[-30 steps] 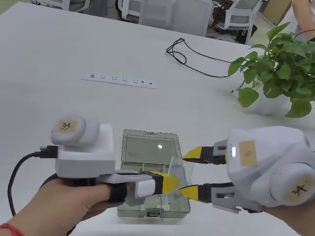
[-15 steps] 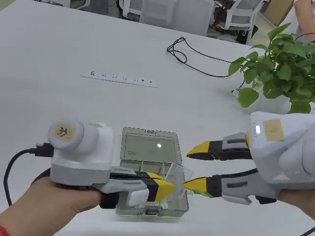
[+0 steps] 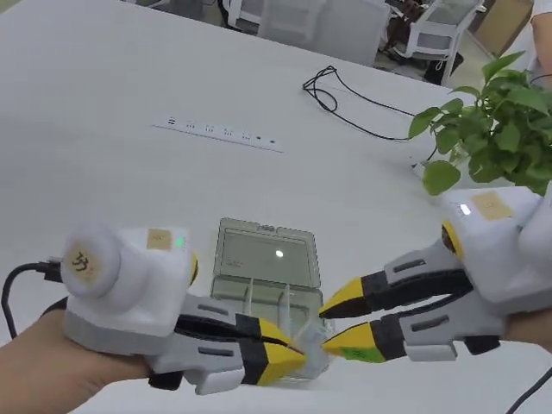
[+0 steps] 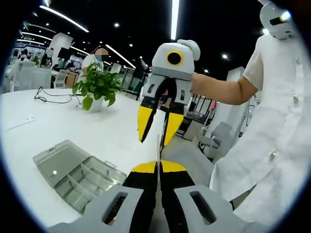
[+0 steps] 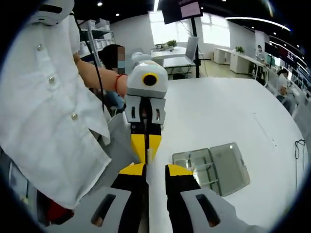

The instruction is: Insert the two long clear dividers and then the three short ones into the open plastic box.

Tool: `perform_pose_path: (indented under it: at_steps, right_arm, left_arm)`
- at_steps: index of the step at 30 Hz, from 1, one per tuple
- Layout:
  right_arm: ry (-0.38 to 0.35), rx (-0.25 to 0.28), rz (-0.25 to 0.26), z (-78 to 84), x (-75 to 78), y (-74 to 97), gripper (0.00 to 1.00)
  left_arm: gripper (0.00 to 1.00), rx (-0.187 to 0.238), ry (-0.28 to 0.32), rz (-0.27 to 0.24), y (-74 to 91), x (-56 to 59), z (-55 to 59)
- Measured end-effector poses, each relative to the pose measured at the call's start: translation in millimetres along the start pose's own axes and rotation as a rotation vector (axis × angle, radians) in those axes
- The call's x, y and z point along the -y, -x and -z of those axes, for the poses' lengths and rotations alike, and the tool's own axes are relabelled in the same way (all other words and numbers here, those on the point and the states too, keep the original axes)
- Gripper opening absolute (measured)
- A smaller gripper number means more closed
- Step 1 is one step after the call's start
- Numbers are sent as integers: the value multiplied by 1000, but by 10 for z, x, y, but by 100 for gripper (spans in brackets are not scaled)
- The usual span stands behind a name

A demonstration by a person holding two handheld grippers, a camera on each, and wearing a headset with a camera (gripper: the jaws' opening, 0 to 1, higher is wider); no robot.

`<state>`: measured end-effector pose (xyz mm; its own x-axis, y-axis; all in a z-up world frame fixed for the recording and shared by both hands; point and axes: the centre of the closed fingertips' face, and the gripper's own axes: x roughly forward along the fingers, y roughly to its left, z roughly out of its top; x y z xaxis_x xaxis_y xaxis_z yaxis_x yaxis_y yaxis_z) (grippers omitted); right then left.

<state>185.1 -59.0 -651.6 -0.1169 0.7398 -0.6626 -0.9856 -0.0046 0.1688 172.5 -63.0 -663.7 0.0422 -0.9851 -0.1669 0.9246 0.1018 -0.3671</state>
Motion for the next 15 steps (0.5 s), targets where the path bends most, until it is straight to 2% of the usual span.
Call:
perform_pose_path:
  at_steps: [4,11,15]
  right_arm:
    - [3,-13,-63,-1,-33,-51,14]
    - [-6,-24,-140,-28,-140,-156,6]
    - [2,-32,-158,-30,-157,-182,3]
  left_arm:
    - [0,11,-8,6,23,1,3]
    - [0,36,-28,14,66,22,-9]
    - [0,46,-32,11,86,5,-13]
